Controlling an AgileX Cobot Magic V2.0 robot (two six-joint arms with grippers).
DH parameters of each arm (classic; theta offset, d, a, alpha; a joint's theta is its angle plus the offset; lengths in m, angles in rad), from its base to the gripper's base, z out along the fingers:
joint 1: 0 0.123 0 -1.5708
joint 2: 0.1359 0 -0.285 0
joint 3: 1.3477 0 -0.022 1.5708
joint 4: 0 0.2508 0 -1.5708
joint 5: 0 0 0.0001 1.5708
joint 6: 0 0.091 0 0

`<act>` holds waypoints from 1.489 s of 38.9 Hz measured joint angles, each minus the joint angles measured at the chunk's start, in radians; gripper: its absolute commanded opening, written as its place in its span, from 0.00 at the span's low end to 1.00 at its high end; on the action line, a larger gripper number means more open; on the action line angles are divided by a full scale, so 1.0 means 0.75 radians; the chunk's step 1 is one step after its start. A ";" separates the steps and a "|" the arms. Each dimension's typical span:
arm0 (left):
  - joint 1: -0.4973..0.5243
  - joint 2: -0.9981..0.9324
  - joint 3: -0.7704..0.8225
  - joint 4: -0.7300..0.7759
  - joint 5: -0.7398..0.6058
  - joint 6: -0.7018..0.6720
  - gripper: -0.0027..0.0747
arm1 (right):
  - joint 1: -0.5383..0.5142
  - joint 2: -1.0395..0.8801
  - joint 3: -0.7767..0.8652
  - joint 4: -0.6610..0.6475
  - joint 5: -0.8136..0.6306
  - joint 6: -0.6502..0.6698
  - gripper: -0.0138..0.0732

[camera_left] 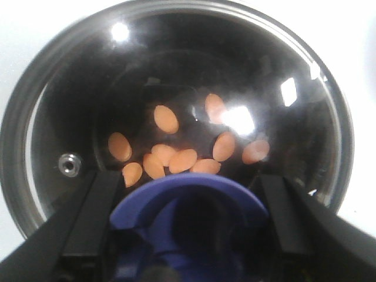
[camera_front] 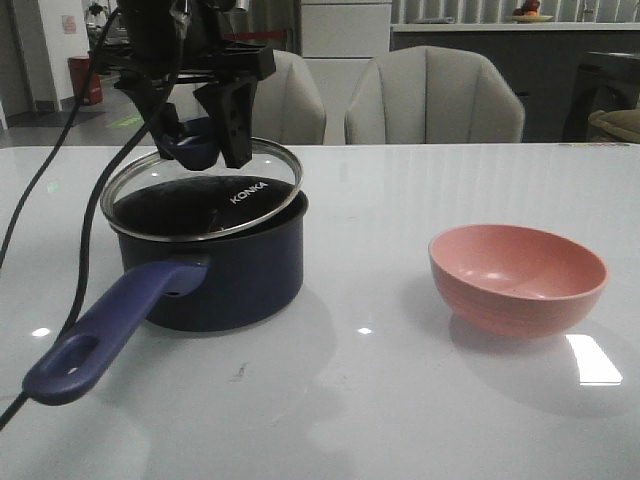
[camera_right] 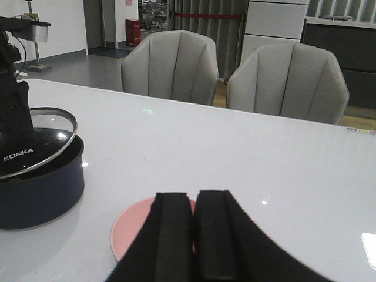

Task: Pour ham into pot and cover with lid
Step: 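Lower the lid onto the saucepan rim and open the left gripper, then raise the left gripper up and away from the lid knob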

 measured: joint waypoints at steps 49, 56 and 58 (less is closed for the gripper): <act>0.013 -0.086 -0.087 0.027 -0.010 0.003 0.77 | 0.000 0.000 0.000 0.000 0.000 0.000 0.33; 0.014 -0.258 0.017 0.106 -0.006 0.003 0.77 | 0.000 -0.001 0.000 0.000 0.000 0.000 0.33; 0.014 -0.316 0.061 0.141 -0.006 0.003 0.77 | 0.000 -0.001 0.000 0.000 0.000 0.000 0.33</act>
